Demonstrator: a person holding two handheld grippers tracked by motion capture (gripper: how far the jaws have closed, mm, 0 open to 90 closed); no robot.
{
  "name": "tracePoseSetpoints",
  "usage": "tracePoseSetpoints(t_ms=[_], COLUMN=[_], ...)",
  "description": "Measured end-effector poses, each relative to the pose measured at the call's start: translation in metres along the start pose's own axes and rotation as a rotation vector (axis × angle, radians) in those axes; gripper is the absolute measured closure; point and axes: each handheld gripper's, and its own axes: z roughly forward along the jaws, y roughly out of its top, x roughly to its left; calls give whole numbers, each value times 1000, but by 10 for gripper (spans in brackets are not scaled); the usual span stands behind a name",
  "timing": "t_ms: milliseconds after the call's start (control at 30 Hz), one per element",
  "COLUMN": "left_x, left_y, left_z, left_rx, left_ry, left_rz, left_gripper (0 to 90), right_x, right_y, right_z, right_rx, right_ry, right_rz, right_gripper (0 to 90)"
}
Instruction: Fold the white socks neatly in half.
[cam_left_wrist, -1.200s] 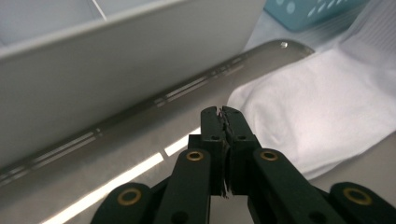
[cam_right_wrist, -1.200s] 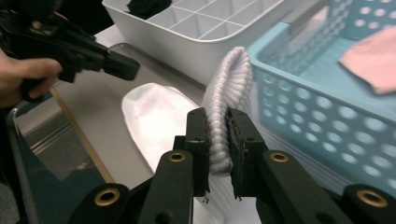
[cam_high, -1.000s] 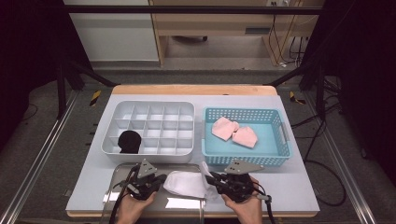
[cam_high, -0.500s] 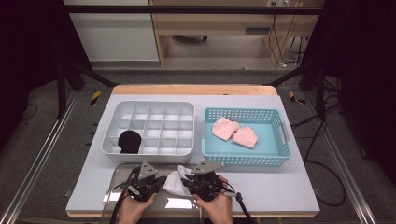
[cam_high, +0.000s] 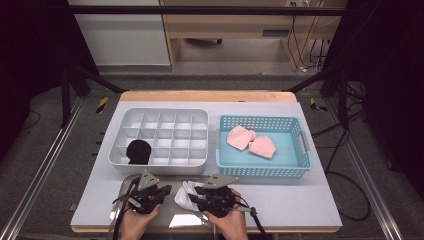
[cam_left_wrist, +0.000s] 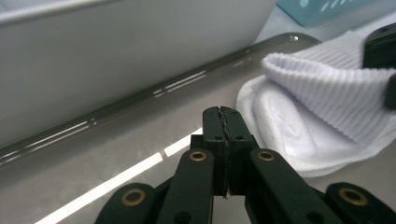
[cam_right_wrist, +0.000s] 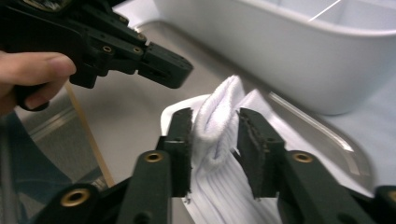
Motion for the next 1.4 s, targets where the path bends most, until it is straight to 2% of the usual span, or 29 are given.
tracePoseSetpoints(t_ms=[67,200,267,400,500,600,667,767,867,933,1033,1067,1100,1200,1233,1267,1333,1400], left_x=[2,1,0,-2,-3,-5,-8,-17,-29,-37,-45,-49,-51,-58,-58,-58,-57,-56], left_y=[2,7,9,12,16,20,24,29,35,37,39,39,38,31,31,28,23,18], left_z=[-4,-9,-10,-11,-14,-16,-16,-14,-6,0,7,11,14,26,26,29,32,33], left_rx=[-16,-43,-47,-54,-67,-78,-82,-79,-69,-61,-44,-31,-21,30,30,41,59,69], left_ry=[1,-4,-8,-16,-20,-22,-30,-49,-71,-82,-96,-101,-106,-115,-115,-112,-104,-102], left_rz=[-7,-5,-2,6,8,12,17,37,67,81,99,106,111,129,129,129,128,126], left_gripper=[889,889,889,888,888,889,889,889,889,888,889,889,888,889,889,889,889,889], right_x=[-7,-13,-12,-5,-3,-9,-15,-20,-23,-23,-24,-26,-31,-36,-36,-39,-40,-40], right_y=[-2,-6,-10,-7,-3,0,-2,-9,-20,-25,-25,-24,-23,-26,-26,-30,-37,-45], right_z=[-10,-10,-4,5,1,-13,-17,-14,-5,-1,-4,-7,-20,-36,-36,-42,-45,-46], right_rx=[-23,-11,-3,5,-26,-84,-85,-17,54,69,56,42,5,-18,-18,-24,-15,-13], right_ry=[-3,-5,29,82,76,53,26,-34,-66,-60,-47,-47,-83,-134,-134,-150,-155,-145], right_rz=[11,25,51,42,27,38,52,56,45,43,54,60,73,86,86,96,109,119], right_gripper=[769,796,795,746,713,710,728,791,849,849,835,827,812,744,744,680,609,571])
